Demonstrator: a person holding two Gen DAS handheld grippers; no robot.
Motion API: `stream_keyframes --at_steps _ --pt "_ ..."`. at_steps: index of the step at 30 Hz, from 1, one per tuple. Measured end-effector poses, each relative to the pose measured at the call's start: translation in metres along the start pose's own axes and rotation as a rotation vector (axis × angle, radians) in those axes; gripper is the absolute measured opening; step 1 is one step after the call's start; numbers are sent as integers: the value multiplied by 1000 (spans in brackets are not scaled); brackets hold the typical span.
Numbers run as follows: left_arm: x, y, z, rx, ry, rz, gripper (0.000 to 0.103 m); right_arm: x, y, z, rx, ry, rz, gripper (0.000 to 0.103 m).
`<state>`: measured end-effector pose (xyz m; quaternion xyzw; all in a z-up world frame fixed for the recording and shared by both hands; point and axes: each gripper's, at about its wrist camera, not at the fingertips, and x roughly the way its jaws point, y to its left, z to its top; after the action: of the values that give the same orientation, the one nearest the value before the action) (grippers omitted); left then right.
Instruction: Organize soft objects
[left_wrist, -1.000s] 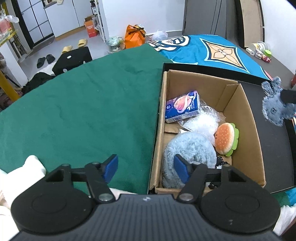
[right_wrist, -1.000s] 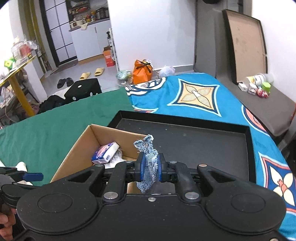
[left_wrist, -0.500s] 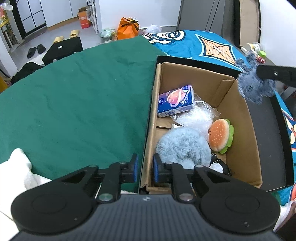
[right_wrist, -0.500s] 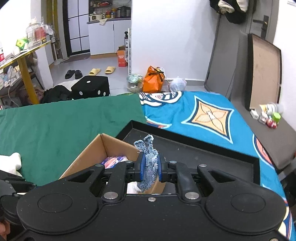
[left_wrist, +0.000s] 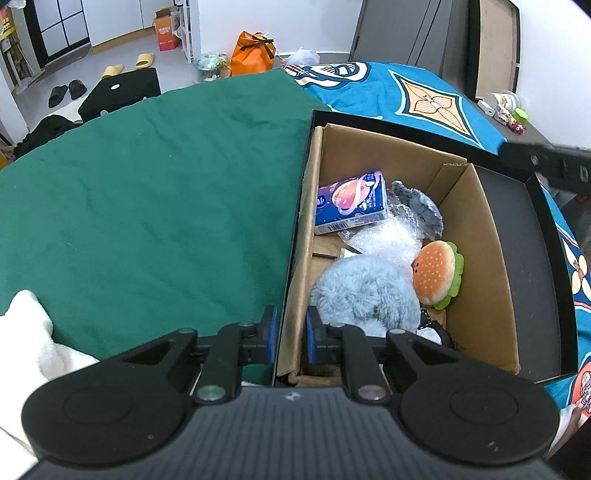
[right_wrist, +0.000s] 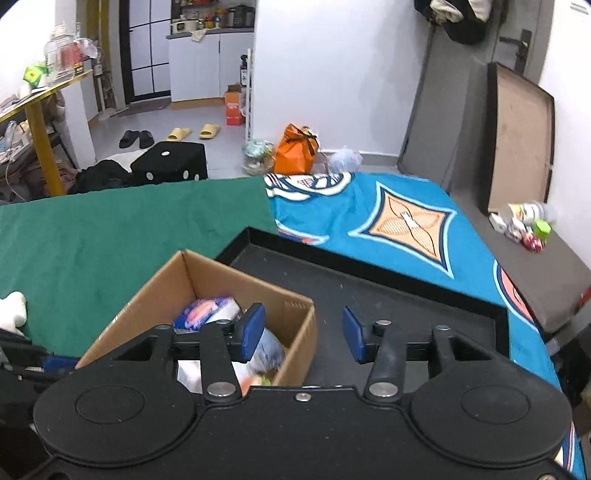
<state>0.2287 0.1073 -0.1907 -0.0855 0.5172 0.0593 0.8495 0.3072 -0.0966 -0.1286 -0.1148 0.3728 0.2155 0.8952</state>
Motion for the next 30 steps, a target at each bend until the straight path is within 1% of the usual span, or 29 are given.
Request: stream_keyframes --at_steps 6,10,14,17,18,19,22,27,28,30 --pt "-2 -2 1 10 3 8 17 -14 -16 -12 51 9 -10 57" --pt "-8 -6 0 23 -3 29 18 -23 -25 -17 81 8 -18 63" --pt "-14 -7 0 15 -1 39 19 -30 -35 -21 119 17 -13 66" --pt "-20 -10 1 15 -4 46 21 -36 -42 -25 148 17 -11 75" --pt "-22 -12 2 17 -5 49 23 -39 -44 -26 156 15 -12 80" --pt "-24 -13 2 19 -8 52 25 -41 -45 -28 162 13 -11 82" --pt "-31 -20 5 26 -18 60 33 -47 -53 -32 187 17 -9 88" --pt "-42 -33 7 48 -33 77 54 -56 -72 -42 263 43 -6 94" --pt "-44 -36 7 52 -35 78 56 -58 -75 -44 274 47 -11 96" --pt "-47 -41 7 55 -34 83 67 -62 -80 -49 292 49 -17 96"
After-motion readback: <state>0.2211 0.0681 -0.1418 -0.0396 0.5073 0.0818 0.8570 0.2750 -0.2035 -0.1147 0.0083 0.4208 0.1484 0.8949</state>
